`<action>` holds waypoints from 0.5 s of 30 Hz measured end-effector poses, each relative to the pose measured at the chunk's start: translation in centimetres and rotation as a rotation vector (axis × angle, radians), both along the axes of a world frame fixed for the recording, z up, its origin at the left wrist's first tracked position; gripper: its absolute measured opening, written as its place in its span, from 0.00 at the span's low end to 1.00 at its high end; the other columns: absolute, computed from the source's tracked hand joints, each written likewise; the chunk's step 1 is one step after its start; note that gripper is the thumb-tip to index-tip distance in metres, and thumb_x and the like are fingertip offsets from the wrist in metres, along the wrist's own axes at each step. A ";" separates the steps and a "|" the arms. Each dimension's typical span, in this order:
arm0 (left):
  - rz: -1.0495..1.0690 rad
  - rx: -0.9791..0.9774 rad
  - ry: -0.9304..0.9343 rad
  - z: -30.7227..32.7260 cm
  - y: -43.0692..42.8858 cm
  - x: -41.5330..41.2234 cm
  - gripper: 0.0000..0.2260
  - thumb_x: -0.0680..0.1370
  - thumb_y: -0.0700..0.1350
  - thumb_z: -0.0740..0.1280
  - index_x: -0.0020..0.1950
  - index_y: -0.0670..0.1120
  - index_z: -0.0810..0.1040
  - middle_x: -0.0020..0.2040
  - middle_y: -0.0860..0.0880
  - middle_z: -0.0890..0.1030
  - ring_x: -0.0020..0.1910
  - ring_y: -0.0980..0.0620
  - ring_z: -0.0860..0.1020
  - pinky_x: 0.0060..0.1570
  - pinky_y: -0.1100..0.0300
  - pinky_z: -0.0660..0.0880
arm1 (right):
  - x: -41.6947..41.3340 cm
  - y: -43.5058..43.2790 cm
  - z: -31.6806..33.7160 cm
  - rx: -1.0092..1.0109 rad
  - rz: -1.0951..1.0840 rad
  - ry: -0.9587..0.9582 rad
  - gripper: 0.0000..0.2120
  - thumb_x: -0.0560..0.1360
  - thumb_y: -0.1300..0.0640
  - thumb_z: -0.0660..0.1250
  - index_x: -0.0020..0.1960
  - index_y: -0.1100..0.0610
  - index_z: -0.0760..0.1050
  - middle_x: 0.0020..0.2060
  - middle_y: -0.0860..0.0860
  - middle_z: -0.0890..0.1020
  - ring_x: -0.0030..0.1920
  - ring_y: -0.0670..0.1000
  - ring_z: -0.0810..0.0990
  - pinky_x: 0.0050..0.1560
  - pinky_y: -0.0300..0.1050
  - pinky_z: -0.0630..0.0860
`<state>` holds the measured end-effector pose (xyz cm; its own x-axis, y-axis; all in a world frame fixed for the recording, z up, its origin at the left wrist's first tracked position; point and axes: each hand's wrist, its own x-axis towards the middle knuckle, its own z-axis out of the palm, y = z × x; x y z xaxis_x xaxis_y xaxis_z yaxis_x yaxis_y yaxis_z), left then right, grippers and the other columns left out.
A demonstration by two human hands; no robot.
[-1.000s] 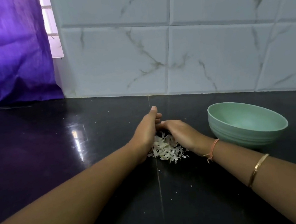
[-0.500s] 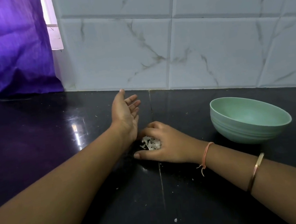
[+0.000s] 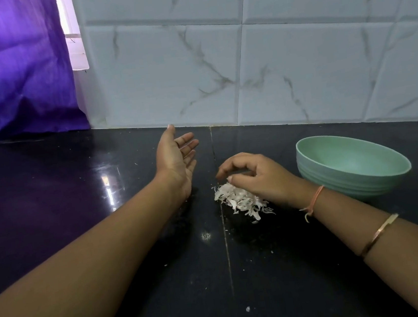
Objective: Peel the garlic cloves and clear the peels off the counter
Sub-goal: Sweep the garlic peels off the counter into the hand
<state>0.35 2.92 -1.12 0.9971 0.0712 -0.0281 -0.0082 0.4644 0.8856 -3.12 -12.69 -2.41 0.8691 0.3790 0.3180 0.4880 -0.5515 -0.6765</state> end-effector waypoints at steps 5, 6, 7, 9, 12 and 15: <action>-0.006 0.001 -0.001 -0.1 -0.1 0.0 0.19 0.80 0.57 0.53 0.50 0.45 0.76 0.49 0.47 0.79 0.59 0.49 0.73 0.66 0.55 0.64 | -0.3 -0.9 -0.5 -0.411 0.073 0.046 0.30 0.70 0.37 0.65 0.69 0.45 0.65 0.66 0.47 0.67 0.67 0.45 0.65 0.69 0.45 0.63; -0.006 -0.002 -0.001 -0.1 -0.1 0.0 0.19 0.80 0.57 0.53 0.50 0.45 0.77 0.49 0.47 0.79 0.58 0.49 0.73 0.66 0.55 0.65 | -0.4 -0.8 -0.6 -0.472 0.083 0.019 0.34 0.68 0.34 0.63 0.71 0.43 0.61 0.67 0.47 0.65 0.68 0.46 0.62 0.69 0.45 0.62; -0.008 -0.004 -0.001 -0.1 -0.1 0.0 0.19 0.80 0.57 0.53 0.50 0.45 0.77 0.49 0.47 0.79 0.57 0.49 0.74 0.66 0.55 0.65 | -0.4 -0.5 -0.8 -0.524 0.084 -0.024 0.35 0.68 0.33 0.62 0.71 0.42 0.60 0.66 0.47 0.65 0.68 0.47 0.61 0.69 0.46 0.62; -0.012 -0.006 -0.003 -0.1 -0.2 -0.1 0.19 0.80 0.57 0.53 0.50 0.45 0.77 0.50 0.47 0.79 0.57 0.49 0.74 0.65 0.55 0.64 | -0.3 -0.2 -1.0 -0.605 0.053 -0.120 0.31 0.71 0.33 0.60 0.71 0.43 0.61 0.64 0.48 0.67 0.66 0.49 0.63 0.67 0.47 0.63; -0.013 -0.003 -0.010 -0.2 -0.3 -0.2 0.19 0.80 0.57 0.53 0.50 0.45 0.77 0.51 0.46 0.80 0.57 0.49 0.74 0.64 0.55 0.65 | 0.4 0.1 -1.1 -0.637 -0.005 -0.245 0.23 0.75 0.37 0.58 0.65 0.48 0.69 0.58 0.51 0.70 0.61 0.53 0.68 0.62 0.50 0.67; -0.014 -0.002 -0.010 -0.1 -0.3 -0.1 0.19 0.80 0.57 0.53 0.49 0.45 0.77 0.50 0.46 0.80 0.57 0.50 0.75 0.63 0.56 0.66 | 1.3 0.7 -1.3 -0.639 -0.052 -0.265 0.20 0.77 0.41 0.58 0.61 0.53 0.71 0.54 0.53 0.72 0.57 0.55 0.69 0.60 0.51 0.68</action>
<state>0.21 2.59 -1.25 0.9982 0.0575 -0.0187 -0.0103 0.4666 0.8844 -1.84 -12.02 -3.67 0.8153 0.5222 0.2502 0.5537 -0.8295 -0.0733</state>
